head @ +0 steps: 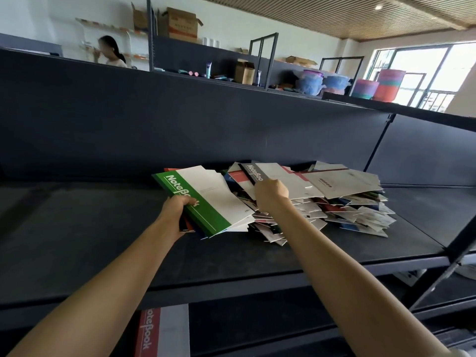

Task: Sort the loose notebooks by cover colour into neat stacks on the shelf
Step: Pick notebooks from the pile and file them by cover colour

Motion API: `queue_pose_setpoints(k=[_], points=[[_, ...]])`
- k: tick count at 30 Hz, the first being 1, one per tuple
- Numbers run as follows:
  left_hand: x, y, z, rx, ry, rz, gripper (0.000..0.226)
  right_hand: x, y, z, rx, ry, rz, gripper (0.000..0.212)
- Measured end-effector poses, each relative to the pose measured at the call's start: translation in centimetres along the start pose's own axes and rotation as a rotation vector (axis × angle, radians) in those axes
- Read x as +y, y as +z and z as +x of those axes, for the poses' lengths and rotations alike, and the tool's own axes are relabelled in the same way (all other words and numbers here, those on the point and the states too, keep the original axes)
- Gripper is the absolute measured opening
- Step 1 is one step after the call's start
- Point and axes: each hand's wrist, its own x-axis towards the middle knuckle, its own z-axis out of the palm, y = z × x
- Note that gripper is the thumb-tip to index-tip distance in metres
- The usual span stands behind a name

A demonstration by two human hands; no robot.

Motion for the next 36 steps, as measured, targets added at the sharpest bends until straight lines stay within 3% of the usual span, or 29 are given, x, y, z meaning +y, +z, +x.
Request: queue_pose_setpoints(k=[6,9,12,14,16,20,23,29,33,36], points=[[-0.1,0.7,-0.6,-0.016,0.054,-0.012,0.039,-2.5,-3.1,-2.7,0.104,-0.077,0.044,0.039],[0.1,1.4,-0.9,-0.065,0.086,-0.048,0.034,-6.2,-4.0,-5.8,0.216,-0.347,-0.036,0.039],[0.1,1.5,-1.6,-0.081,0.066,0.021,0.025,-8.4,-3.6,-7.3,0.138,-0.515,0.052,0.034],[0.0,0.6,-1.2,-0.019,0.042,0.073,0.03,-7.9,-3.4,-5.9,0.089,-0.412,0.266,0.031],[0.0,-0.2,-1.2,-0.018,0.014,0.053,0.037,-5.9,-2.5,-3.0,0.099,-0.193,0.374,0.034],[0.3,-0.6,-1.7,-0.044,0.027,0.048,0.03,-2.2,0.3,0.6,-0.073,0.105,0.184,0.047],[0.6,-0.5,-2.0,-0.034,0.008,0.079,0.007,-1.4,1.1,0.6,-0.049,0.04,0.169,0.034],[0.8,-0.8,-1.9,-0.027,-0.03,0.037,0.005,-2.1,-0.5,-0.3,0.193,-0.027,0.223,0.03],[1.0,-0.6,-1.8,-0.006,0.002,-0.018,0.02,-2.0,0.8,-0.7,0.255,-0.217,0.525,0.033],[1.1,-0.9,-1.6,-0.051,0.009,-0.031,0.033,-0.7,2.4,-1.7,0.168,-0.392,0.708,0.039]])
